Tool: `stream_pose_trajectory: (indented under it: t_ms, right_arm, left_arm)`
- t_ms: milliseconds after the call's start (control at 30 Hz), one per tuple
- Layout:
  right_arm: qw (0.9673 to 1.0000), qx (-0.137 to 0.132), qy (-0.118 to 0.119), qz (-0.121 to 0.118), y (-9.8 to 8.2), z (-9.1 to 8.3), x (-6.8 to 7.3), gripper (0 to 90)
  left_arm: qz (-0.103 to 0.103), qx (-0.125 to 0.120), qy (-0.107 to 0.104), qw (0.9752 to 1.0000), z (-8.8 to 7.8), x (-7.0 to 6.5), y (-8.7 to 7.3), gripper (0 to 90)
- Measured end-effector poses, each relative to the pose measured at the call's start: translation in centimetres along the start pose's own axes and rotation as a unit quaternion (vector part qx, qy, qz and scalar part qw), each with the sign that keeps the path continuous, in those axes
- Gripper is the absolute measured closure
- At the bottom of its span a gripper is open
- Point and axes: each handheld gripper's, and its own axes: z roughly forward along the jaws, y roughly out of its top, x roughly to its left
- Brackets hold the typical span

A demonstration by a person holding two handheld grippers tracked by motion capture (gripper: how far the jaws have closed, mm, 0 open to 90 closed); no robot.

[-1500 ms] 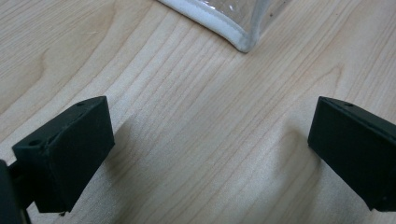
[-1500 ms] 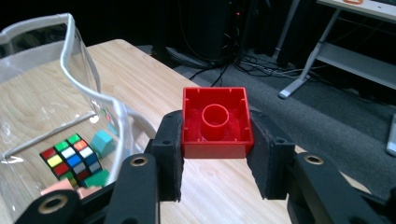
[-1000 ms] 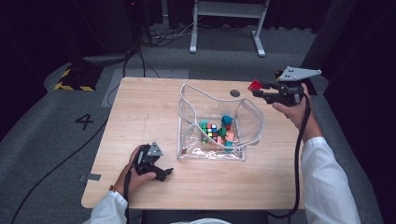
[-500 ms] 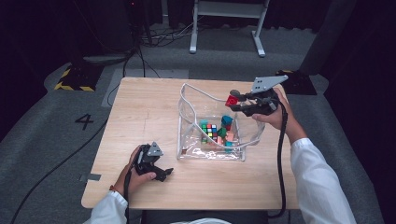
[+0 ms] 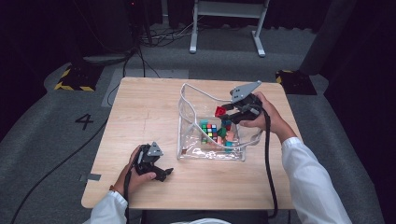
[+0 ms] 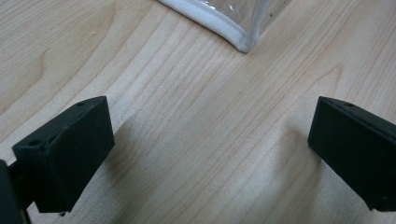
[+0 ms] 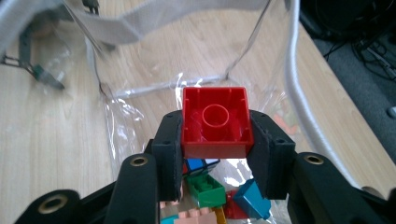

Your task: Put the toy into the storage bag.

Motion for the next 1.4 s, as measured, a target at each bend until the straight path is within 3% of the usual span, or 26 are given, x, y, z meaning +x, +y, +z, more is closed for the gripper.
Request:
stream_pose_trajectory:
  t_ms: [267,467,633,1033,1133,1167,1400]
  right_arm:
    - [0.9972,0.073,-0.004,-0.012,-0.5,1.9,-0.2,59.2]
    - [0.9905,0.136,-0.007,-0.021,-1.2,3.0,-0.5,59.3]
    - [0.9820,0.188,-0.012,-0.017,-1.8,3.3,-0.6,59.2]
    - [0.9710,0.238,-0.021,-0.011,-3.8,2.4,-1.1,59.2]
    - [0.9701,0.242,-0.022,-0.009,-4.3,1.9,-1.1,59.2]
    - [0.9702,0.241,-0.019,-0.018,-4.4,1.8,-1.2,59.2]
    - [0.9650,0.261,-0.019,-0.020,-4.7,1.4,-0.7,59.2]
  left_arm:
    - [0.000,0.000,0.000,1.0000,0.0,0.0,0.0,0.4]
    - [0.000,-0.001,0.000,1.0000,0.0,0.0,0.0,0.4]
    - [0.000,0.000,0.000,1.0000,0.0,0.0,0.0,0.4]
    - [0.000,0.000,0.000,1.0000,0.0,0.0,0.0,0.4]
    - [0.000,0.000,0.000,1.0000,0.0,0.0,0.0,0.4]
    - [0.001,0.000,0.000,1.0000,0.0,0.0,0.0,0.4]
    - [0.001,0.000,0.000,1.0000,0.0,0.0,0.0,0.4]
